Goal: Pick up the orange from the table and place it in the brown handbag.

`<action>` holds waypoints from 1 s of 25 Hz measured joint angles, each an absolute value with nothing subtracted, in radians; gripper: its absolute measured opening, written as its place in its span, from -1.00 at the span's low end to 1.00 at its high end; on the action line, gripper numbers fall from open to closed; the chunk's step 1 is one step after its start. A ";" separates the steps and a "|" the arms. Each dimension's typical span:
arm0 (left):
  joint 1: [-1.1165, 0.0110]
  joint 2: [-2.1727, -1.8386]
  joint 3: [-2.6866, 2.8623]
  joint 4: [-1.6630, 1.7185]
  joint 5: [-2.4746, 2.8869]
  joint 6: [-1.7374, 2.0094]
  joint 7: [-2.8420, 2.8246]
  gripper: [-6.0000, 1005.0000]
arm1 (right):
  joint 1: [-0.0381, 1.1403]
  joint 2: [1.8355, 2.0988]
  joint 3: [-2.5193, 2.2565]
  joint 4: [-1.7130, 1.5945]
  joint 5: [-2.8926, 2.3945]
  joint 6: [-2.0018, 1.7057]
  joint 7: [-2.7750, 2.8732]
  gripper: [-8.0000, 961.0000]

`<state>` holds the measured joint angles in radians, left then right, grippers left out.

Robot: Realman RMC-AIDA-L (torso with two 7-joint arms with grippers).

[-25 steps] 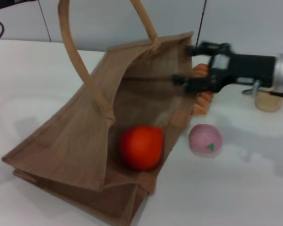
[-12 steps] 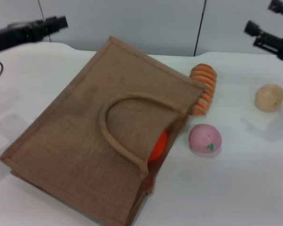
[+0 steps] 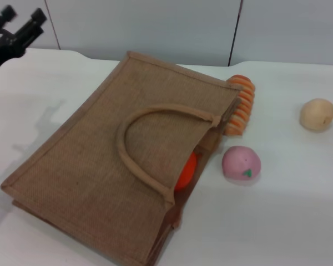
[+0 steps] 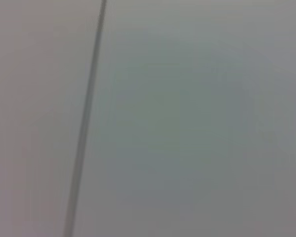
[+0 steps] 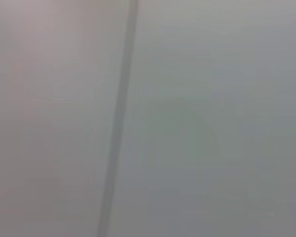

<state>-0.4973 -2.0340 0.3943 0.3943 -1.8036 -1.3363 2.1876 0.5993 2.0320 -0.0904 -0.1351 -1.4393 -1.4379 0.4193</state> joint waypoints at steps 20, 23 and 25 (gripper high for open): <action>-0.545 -2.039 0.391 -0.057 -2.456 -1.404 2.840 0.75 | 0.569 2.033 0.042 0.005 -1.258 -1.298 0.252 0.86; -0.539 -2.039 0.390 -0.070 -2.511 -1.414 2.841 0.75 | 0.578 2.033 0.049 0.005 -1.258 -1.245 0.253 0.86; -0.534 -2.039 0.395 -0.084 -2.526 -1.427 2.840 0.75 | 0.584 2.033 0.053 0.006 -1.257 -1.214 0.253 0.86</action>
<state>-0.5345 -2.0393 0.3949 -0.0835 -2.5264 -1.4274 2.8404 0.5841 2.0331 0.0531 0.0057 -1.2574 -1.2138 0.2528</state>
